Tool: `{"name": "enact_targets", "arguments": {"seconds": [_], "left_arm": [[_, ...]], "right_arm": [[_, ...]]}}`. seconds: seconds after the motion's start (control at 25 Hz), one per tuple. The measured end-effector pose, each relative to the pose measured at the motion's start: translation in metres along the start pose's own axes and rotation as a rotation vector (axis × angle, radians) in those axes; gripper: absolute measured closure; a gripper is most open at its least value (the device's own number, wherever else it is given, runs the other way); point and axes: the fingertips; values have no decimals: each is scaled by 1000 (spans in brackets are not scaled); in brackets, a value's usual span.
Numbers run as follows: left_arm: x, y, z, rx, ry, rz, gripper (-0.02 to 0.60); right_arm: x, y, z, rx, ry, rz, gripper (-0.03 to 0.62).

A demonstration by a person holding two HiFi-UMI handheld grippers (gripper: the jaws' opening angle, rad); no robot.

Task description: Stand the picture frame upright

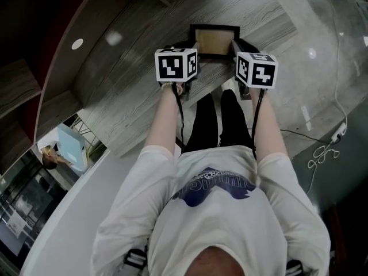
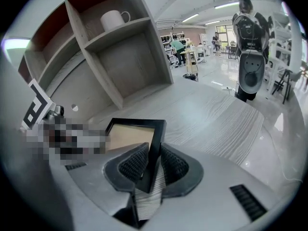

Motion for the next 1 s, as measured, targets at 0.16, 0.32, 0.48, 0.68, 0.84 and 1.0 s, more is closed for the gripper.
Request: {"name": "enact_targets", "arguments": {"seconds": [0.16,0.32,0.48,0.68,0.84,1.0], "left_arm": [[7,13,5,-34,23,12,504],[19,27,13,-88,46,35,503],[30,44,18,-155,69,52,503],[46,64,22,-230,102,80,503],[57,78,23,-285,121,101,503],[69,88,23,-334,139,123,503]], "right_arm": [[12,7,15,-43,50,11,519],[26,7,34,-78,115,30,519],[43,11,52,-110,169,63,519],[67,14,72,-161,249,89,520],[84,16,84,-207,306,107,520],[100,15,95,-245,366,122,520]]}}
Point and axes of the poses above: the fingertips, and each gripper's own axes: y backward along the fingers, x to its left, z out of its top, and after that the axes turned 13 degrees about x, right-handed
